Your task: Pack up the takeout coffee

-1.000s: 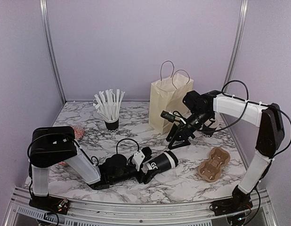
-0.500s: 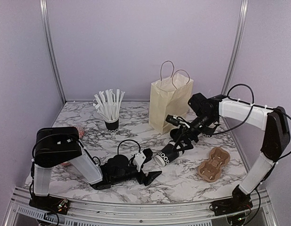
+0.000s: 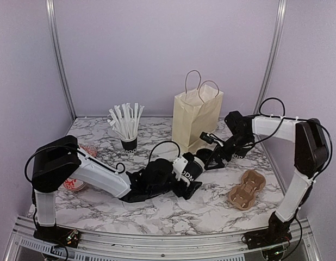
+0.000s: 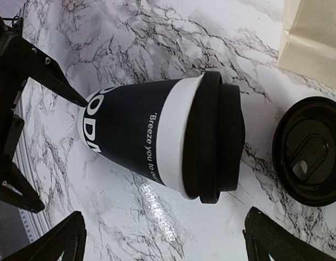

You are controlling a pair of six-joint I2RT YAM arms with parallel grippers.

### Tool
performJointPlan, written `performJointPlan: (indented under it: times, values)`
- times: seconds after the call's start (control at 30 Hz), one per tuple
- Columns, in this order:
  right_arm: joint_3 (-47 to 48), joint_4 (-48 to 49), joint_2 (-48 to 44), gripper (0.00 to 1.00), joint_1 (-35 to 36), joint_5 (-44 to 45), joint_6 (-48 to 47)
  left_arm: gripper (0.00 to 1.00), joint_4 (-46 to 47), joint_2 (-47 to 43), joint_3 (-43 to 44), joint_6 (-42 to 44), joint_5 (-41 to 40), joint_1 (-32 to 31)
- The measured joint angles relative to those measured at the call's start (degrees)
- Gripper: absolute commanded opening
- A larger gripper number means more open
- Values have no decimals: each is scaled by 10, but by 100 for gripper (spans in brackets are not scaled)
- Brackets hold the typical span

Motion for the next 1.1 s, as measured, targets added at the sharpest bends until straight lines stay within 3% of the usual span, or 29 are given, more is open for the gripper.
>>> performJointPlan:
  times: [0.17, 0.3, 0.6, 0.83, 1.1]
  values:
    - [15, 20, 50, 96, 8, -7, 0, 99, -89, 12, 76, -21, -18, 8]
    - [28, 33, 62, 91, 13, -9, 2, 95, -127, 33, 94, -30, -30, 19]
    - [55, 39, 67, 91, 18, -8, 5, 90, -195, 87, 122, -47, -34, 38]
    - [85, 39, 76, 98, 20, -2, 5, 89, -203, 85, 118, -59, -28, 41]
    - [50, 34, 75, 99, 71, 102, 4, 88, -226, -6, 39, -85, -4, 41]
